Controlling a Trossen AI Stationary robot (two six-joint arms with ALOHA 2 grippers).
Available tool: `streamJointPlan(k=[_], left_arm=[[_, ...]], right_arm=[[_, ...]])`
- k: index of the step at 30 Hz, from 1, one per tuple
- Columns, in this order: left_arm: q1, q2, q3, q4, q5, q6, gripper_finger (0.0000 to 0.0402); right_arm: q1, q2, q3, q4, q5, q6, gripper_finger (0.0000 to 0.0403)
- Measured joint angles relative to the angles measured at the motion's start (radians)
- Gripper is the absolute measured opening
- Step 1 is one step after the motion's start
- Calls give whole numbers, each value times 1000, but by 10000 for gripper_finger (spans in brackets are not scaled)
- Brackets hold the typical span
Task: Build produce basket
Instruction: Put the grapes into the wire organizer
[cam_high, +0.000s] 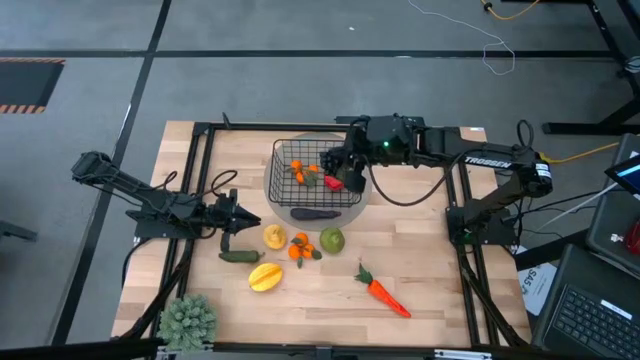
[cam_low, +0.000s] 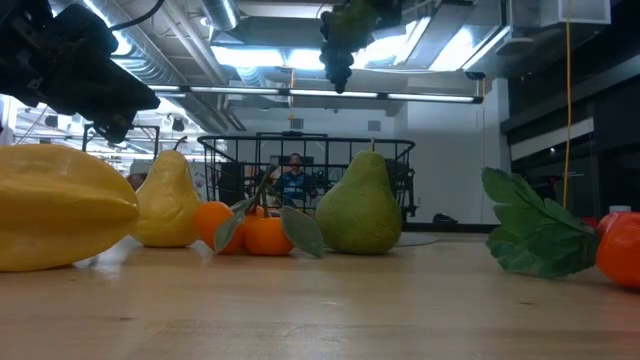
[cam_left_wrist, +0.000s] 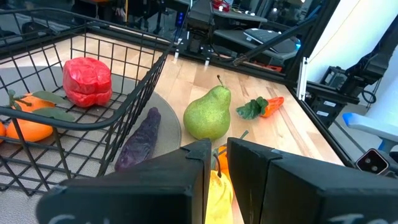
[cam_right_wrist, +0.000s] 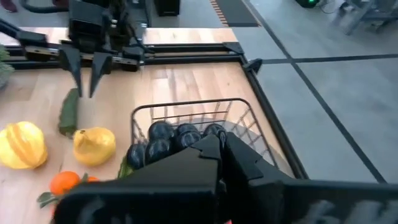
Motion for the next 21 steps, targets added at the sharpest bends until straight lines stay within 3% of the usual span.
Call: streamJointPlan(k=[21], left_arm=[[0, 0, 0, 0, 0, 0, 41]], right_arm=[[0, 0, 0, 0, -7, -22, 0]])
